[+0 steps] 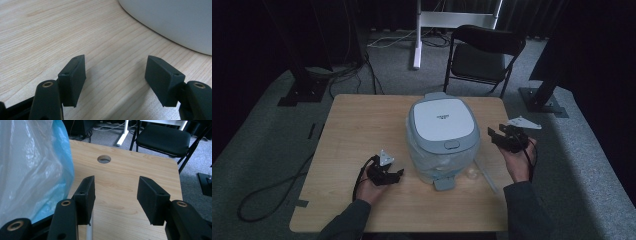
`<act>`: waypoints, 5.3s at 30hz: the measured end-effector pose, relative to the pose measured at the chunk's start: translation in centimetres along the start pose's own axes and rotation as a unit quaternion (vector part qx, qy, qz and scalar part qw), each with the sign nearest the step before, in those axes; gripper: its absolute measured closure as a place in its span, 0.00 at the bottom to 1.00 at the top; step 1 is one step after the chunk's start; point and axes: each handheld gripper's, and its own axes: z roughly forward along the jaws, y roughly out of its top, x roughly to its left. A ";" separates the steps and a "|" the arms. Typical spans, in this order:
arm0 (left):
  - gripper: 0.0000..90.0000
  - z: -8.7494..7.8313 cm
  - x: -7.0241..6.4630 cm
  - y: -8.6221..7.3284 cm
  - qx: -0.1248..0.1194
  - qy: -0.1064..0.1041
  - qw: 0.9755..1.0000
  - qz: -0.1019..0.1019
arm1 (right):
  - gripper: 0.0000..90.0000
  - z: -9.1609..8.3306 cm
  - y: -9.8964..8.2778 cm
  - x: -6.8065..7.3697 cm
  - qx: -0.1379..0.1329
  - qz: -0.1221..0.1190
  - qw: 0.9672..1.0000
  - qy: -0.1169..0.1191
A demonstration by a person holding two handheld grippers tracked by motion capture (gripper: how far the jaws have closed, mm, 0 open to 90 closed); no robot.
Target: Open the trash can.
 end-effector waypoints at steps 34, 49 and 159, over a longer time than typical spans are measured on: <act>0.37 0.0 0.0 0.0 -0.001 -0.001 1.000 -0.001 | 0.48 -1.9 3.9 1.8 -0.020 -0.027 0.999 -0.010; 0.37 0.0 0.0 0.0 -0.001 -0.001 1.000 -0.001 | 0.48 -3.3 5.4 2.9 -0.033 -0.026 0.999 -0.019; 0.36 0.0 -0.1 0.0 -0.001 -0.002 1.000 0.000 | 0.98 -9.4 4.8 12.6 -0.064 -0.199 0.956 0.205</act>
